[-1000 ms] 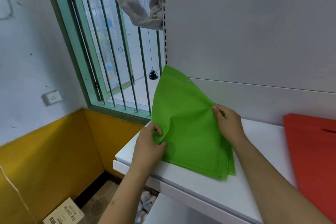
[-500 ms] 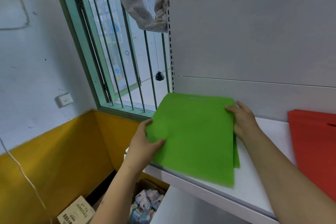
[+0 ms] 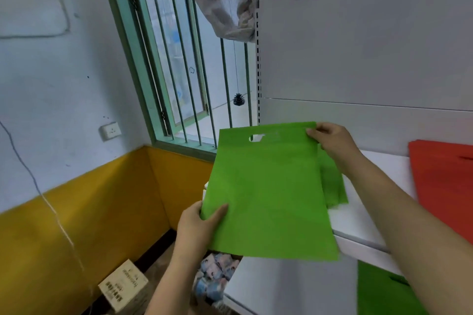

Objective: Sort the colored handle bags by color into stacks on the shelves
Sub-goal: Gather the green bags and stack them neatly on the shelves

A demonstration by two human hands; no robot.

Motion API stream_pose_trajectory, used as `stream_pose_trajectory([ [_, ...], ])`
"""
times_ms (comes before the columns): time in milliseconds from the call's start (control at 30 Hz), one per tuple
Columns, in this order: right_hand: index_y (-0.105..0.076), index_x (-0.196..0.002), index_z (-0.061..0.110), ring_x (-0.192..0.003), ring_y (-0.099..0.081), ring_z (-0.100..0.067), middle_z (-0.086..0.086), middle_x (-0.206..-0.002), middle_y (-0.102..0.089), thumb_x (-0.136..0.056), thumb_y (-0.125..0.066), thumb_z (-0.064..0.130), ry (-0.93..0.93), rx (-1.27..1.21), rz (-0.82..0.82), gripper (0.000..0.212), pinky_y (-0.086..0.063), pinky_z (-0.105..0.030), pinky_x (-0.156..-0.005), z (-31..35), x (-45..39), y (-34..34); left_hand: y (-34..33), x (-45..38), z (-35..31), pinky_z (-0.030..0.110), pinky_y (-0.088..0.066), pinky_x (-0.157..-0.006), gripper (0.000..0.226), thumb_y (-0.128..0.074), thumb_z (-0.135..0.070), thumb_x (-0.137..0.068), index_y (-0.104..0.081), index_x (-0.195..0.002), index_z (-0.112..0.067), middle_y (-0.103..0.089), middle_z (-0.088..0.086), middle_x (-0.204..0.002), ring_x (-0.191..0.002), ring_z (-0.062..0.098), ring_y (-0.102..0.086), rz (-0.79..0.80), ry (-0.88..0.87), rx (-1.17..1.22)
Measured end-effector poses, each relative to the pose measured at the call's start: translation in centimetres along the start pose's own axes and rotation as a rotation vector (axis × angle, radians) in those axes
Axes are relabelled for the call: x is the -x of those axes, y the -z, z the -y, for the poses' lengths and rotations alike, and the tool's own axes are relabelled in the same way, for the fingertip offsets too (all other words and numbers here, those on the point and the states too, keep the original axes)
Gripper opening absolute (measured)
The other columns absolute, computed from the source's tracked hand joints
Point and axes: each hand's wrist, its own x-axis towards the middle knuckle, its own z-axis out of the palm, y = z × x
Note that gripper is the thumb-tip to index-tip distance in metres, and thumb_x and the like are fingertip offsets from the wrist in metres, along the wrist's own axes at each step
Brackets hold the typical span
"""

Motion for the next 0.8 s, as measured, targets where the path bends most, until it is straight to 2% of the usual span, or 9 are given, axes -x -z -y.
stream_pose_trajectory([
  [133,-0.07,-0.087,0.015,-0.083,-0.065,-0.021,-0.006,-0.09,-0.071,-0.086,-0.071,0.024,0.09,0.171,-0.046,0.009,-0.051,-0.035,-0.079,1.6,4.7,-1.0,2.3,2.9,2.8,0.036,-0.059,-0.074,0.02,-0.068,-0.04,-0.088,-0.064,-0.097,-0.022,-0.073,-0.003,-0.092,-0.082,0.014,-0.071,0.07,0.006,-0.005],
  [200,-0.067,-0.089,0.018,-0.08,-0.063,-0.015,-0.001,-0.088,-0.069,-0.087,-0.07,0.028,0.095,0.292,-0.099,0.011,-0.051,-0.031,-0.076,1.9,9.0,-1.3,3.0,4.6,5.2,0.029,-0.056,-0.071,0.018,-0.065,-0.036,-0.091,-0.063,-0.101,-0.022,-0.071,-0.004,-0.096,-0.086,0.014,-0.069,0.117,0.027,-0.012],
  [300,-0.068,-0.097,0.013,-0.078,-0.068,-0.02,-0.004,-0.086,-0.072,-0.088,-0.066,0.039,0.109,0.427,-0.092,0.027,-0.057,-0.037,-0.072,1.5,16.2,-0.7,2.3,7.3,9.0,0.037,-0.055,-0.084,0.02,-0.064,-0.033,-0.093,-0.061,-0.11,-0.022,-0.07,-0.003,-0.106,-0.096,0.017,-0.067,0.25,0.09,-0.016],
  [367,-0.065,-0.092,0.014,-0.065,-0.067,-0.018,-0.003,-0.075,-0.069,-0.089,-0.065,0.039,0.086,0.49,-0.038,0.025,-0.056,-0.031,-0.063,0.6,21.0,0.7,0.3,8.9,11.6,0.037,-0.053,-0.089,0.018,-0.063,-0.027,-0.094,-0.061,-0.11,-0.02,-0.07,-0.001,-0.107,-0.098,0.018,-0.067,0.339,0.128,-0.049],
  [467,-0.06,-0.084,0.02,-0.051,-0.061,-0.005,0.008,-0.061,-0.064,-0.092,-0.064,0.027,-0.033,0.59,0.01,0.012,-0.043,-0.012,-0.055,-1.6,26.9,3.6,-3.6,11.7,14.3,0.038,-0.053,-0.09,0.02,-0.06,-0.021,-0.097,-0.065,-0.112,-0.009,-0.07,0.008,-0.108,-0.101,0.025,-0.067,0.464,0.178,-0.113],
  [600,-0.064,-0.076,0.014,-0.042,-0.055,0.0,-0.003,-0.058,-0.067,-0.095,-0.06,0.02,-0.292,0.541,-0.029,0.02,-0.045,-0.026,-0.052,-7.4,31.4,9.1,-8.1,15.7,15.6,0.026,-0.048,-0.077,0.023,-0.047,-0.015,-0.102,-0.068,-0.103,-0.005,-0.069,0.006,-0.097,-0.093,0.022,-0.064,0.587,0.2,-0.171],
  [667,-0.065,-0.083,-0.004,-0.04,-0.055,0.0,-0.012,-0.06,-0.065,-0.095,-0.06,0.014,-0.417,0.446,-0.127,0.022,-0.045,-0.023,-0.05,-10.3,32.3,12.4,-10.4,17.0,16.0,0.023,-0.047,-0.074,0.024,-0.045,-0.013,-0.103,-0.068,-0.101,-0.008,-0.07,0.007,-0.094,-0.092,0.024,-0.064,0.62,0.239,-0.175],
  [733,-0.062,-0.091,-0.013,-0.043,-0.058,-0.002,-0.019,-0.065,-0.066,-0.095,-0.058,0.011,-0.508,0.391,-0.195,0.024,-0.048,-0.021,-0.052,-13.2,32.9,16.0,-12.6,17.9,16.2,0.029,-0.05,-0.085,0.028,-0.044,-0.018,-0.104,-0.067,-0.112,-0.004,-0.07,0.012,-0.108,-0.101,0.027,-0.065,0.633,0.274,-0.188],
  [800,-0.063,-0.092,-0.011,-0.051,-0.064,-0.01,-0.024,-0.074,-0.068,-0.095,-0.058,0.011,-0.57,0.35,-0.231,0.023,-0.055,-0.034,-0.065,-16.1,33.1,19.5,-15.3,18.5,16.8,0.043,-0.052,-0.092,0.032,-0.042,-0.026,-0.104,-0.066,-0.116,-0.007,-0.069,0.013,-0.114,-0.104,0.03,-0.064,0.65,0.299,-0.226],
])
